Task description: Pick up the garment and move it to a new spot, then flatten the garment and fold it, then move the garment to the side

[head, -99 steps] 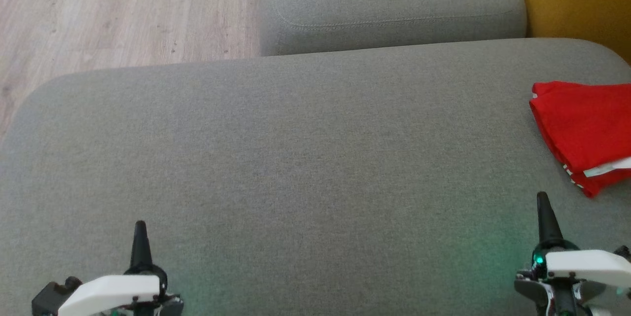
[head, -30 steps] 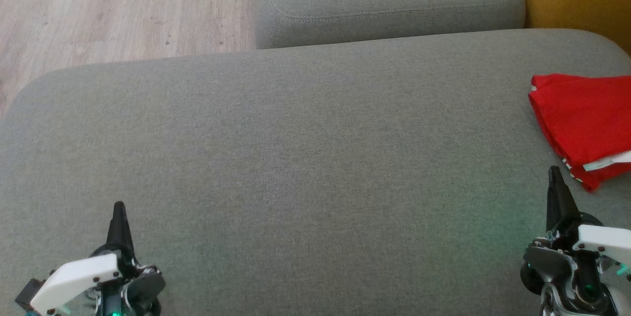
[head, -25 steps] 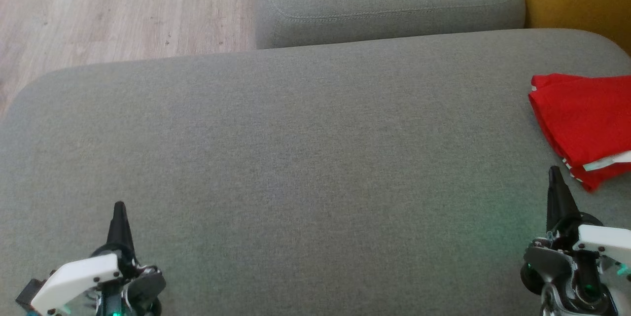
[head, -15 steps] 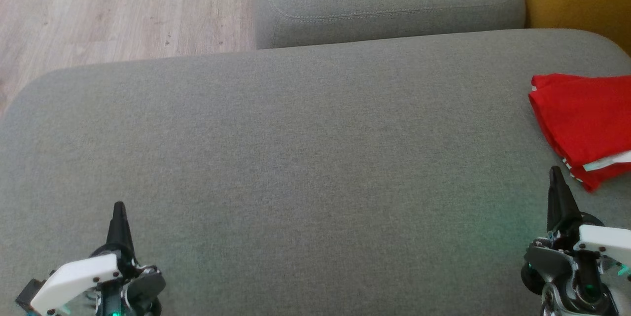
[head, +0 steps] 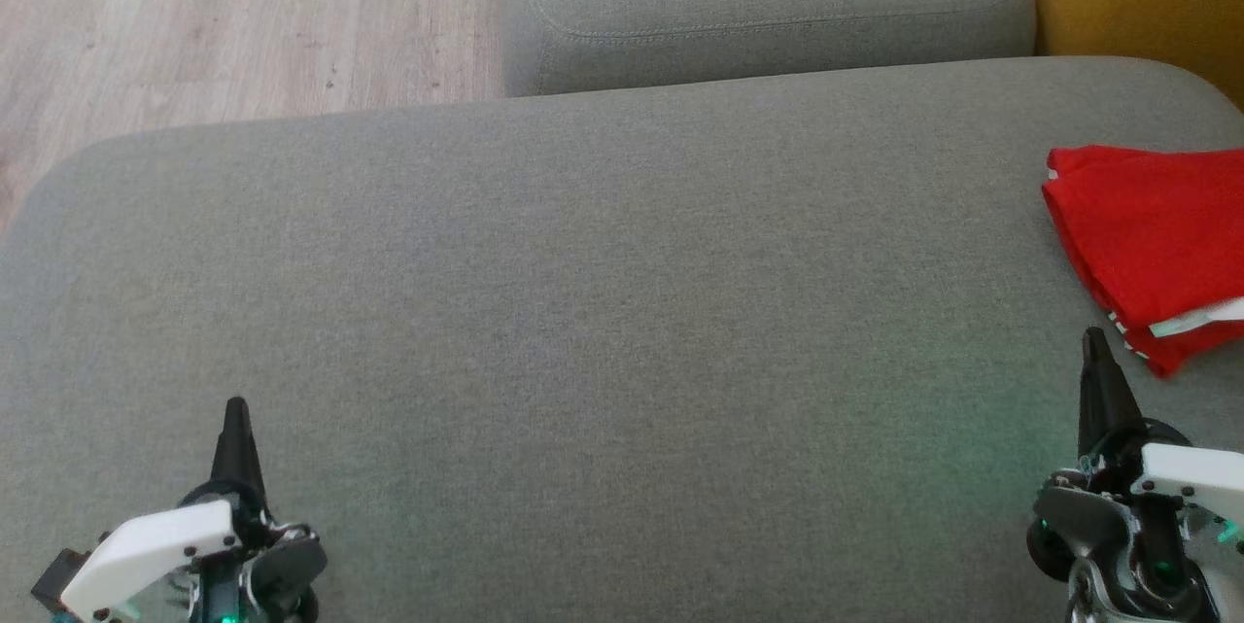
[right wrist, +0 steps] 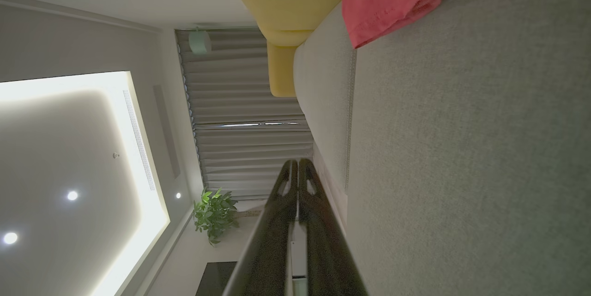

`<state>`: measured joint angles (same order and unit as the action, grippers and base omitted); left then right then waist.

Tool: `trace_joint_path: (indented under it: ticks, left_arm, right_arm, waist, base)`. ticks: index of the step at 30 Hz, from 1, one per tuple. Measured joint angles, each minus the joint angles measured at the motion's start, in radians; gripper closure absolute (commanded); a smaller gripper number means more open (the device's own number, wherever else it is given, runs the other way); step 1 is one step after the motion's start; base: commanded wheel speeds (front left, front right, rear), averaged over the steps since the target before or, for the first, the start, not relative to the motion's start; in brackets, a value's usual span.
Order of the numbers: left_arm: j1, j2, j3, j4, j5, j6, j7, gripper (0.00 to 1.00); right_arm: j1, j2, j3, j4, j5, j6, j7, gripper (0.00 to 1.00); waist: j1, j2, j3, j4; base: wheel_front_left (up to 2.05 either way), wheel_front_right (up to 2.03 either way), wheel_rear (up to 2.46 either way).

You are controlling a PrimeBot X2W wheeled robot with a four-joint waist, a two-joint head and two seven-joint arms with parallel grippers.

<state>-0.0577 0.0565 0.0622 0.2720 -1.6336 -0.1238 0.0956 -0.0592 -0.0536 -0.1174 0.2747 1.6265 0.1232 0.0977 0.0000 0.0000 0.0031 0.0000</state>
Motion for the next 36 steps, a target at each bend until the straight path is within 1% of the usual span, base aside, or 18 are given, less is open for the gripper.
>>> trace_joint_path:
  ticks: [36]
  left_arm:
    - [0.0, -0.004, 0.004, 0.0, 0.006, 0.0, 0.002, 1.0]
  right_arm:
    - [0.0, 0.004, -0.01, 0.0, -0.005, 0.0, 0.001, 1.0]
  waist:
    - [0.0, 0.0, 0.0, 0.0]
  base:
    - [0.0, 0.0, 0.0]
